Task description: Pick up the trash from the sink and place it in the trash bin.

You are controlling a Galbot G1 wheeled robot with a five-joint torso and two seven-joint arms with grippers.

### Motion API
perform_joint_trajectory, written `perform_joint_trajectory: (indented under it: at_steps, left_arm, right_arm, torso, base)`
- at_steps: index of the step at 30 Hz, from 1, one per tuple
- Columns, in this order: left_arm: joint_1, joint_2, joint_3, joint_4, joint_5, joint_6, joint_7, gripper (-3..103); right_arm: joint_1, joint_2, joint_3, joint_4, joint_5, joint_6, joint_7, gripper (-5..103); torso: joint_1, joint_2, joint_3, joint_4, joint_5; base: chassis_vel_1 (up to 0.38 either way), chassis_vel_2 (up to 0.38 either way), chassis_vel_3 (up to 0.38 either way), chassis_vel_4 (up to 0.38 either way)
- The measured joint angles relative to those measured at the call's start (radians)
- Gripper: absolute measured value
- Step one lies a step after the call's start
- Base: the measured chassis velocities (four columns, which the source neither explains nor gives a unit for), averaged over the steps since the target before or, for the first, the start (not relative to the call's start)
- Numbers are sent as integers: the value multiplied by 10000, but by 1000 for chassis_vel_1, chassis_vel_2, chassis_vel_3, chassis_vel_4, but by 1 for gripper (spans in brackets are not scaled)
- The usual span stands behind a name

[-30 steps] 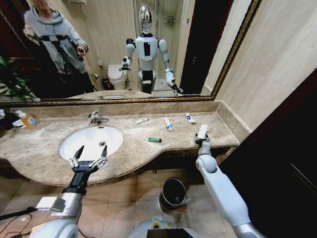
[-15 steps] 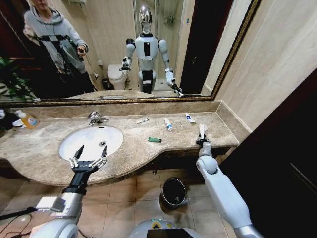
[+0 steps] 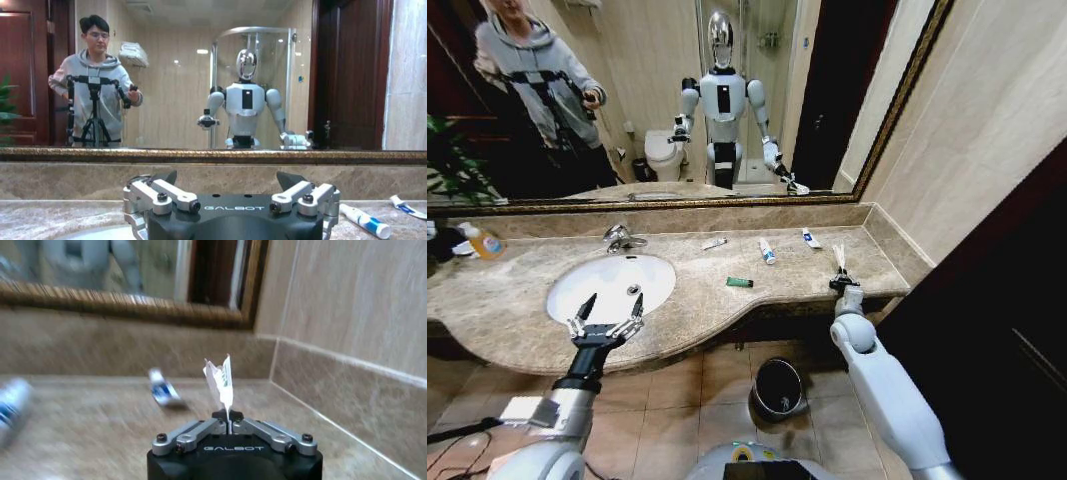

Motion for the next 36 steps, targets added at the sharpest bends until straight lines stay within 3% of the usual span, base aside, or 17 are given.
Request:
perform_joint_trajectory:
  at_steps: [7,8,10,13,21,27,32,36]
  left_arm:
    - [1,-1,-1,0,0,0,-2,100]
    - [0,0,0,0,0,0,0,100]
    - [0,0,0,-1,0,0,0,100]
    - [0,0,0,0,0,0,-1,100]
    - [0,0,0,0,0,0,-1,100]
    - [0,0,0,0,0,0,-1,100]
    - [0,0,0,0,0,-1,-1,100]
    - [0,0,0,0,0,0,-1,100]
  right_arm:
    - [-2466,-330,628,2249,298,944,-435,0]
    - [-3899,-227,903,2909,134,1535,-485,0]
    - [-4449,-145,970,3090,28,1797,-494,0]
    - [-6514,292,960,3540,-569,2868,-500,0]
    - [-8061,824,466,3249,-1850,4031,-428,0]
    - [-8360,882,245,2687,-2485,4305,-379,0]
    - [-8186,955,-414,969,-3034,4408,-603,0]
    - [-7608,864,-898,-342,-2932,3381,-1560,0]
  torso:
    - [0,1,-1,1,-4]
    - [-2,3,-1,-4,0]
    - [-3,3,-2,-5,-2]
    - [-4,3,-3,-4,-4]
    - [-2,3,-1,-3,-2]
    - [-1,3,-1,-1,-2]
    - [-2,1,-1,-1,-1]
    - [-1,1,0,-3,-3]
  base:
    - [0,0,0,0]
    - [0,0,0,0]
    - [0,0,0,0]
    - [0,0,0,0]
    - [0,0,0,0]
    - [0,0,0,0]
    - [0,0,0,0]
    - [0,0,0,0]
